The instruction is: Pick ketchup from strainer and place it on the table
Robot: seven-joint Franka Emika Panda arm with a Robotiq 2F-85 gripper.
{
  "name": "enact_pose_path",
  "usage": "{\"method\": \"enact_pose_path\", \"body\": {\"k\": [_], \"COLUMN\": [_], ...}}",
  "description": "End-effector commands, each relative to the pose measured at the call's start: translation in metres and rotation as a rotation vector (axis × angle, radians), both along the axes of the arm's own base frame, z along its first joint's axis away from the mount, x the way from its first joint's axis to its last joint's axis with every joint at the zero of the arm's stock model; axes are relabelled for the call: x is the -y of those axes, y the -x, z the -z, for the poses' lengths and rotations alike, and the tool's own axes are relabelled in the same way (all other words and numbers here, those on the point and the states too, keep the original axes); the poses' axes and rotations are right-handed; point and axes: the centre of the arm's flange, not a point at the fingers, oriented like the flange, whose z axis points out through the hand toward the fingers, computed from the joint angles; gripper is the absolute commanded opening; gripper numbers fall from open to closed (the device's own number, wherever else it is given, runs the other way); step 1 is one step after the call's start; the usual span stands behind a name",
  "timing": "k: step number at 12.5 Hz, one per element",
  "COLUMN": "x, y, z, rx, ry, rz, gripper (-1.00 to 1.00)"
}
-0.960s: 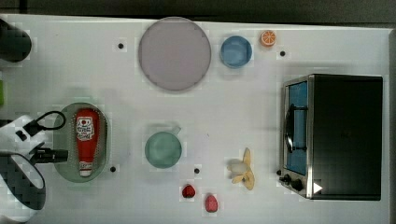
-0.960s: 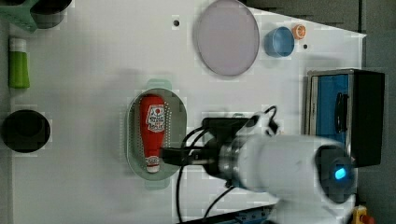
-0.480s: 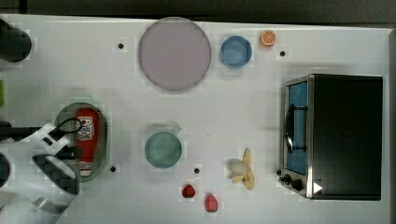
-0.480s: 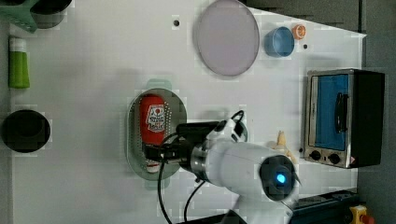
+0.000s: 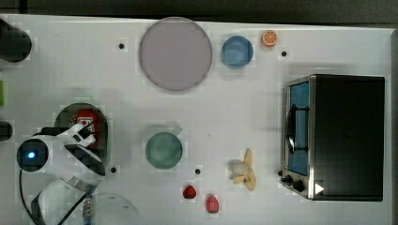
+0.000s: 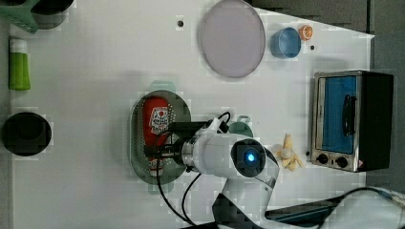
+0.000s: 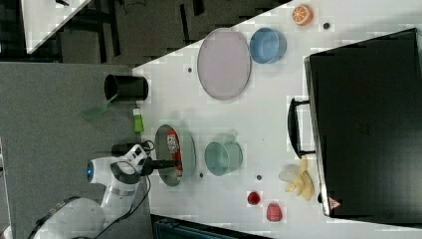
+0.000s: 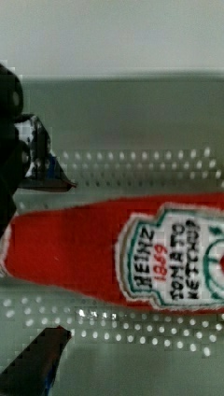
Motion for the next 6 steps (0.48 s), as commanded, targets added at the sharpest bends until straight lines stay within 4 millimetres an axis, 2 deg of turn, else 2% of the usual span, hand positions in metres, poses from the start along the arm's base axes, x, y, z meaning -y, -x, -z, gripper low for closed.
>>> {"method": "enact_pose_path", "body": {"k": [1,2,3,5,6], "x": [-0.009,-0.009,-0.009,-0.009,-0.01], "y": [-0.023,-0.024,-0.026,-0.028,-0.028], "z": [-0.005,0.004,0.011,0.018,0.015], "rx": [0.054,0.043,0.033,0.027,0.032], "ry": [-0.033,-0.03,-0.028,-0.025,-0.027], "rz": [0.078,0.085,0.092,0.095,0.094], "gripper": [1.0,1.0,0.91,0.42,0.21]}}
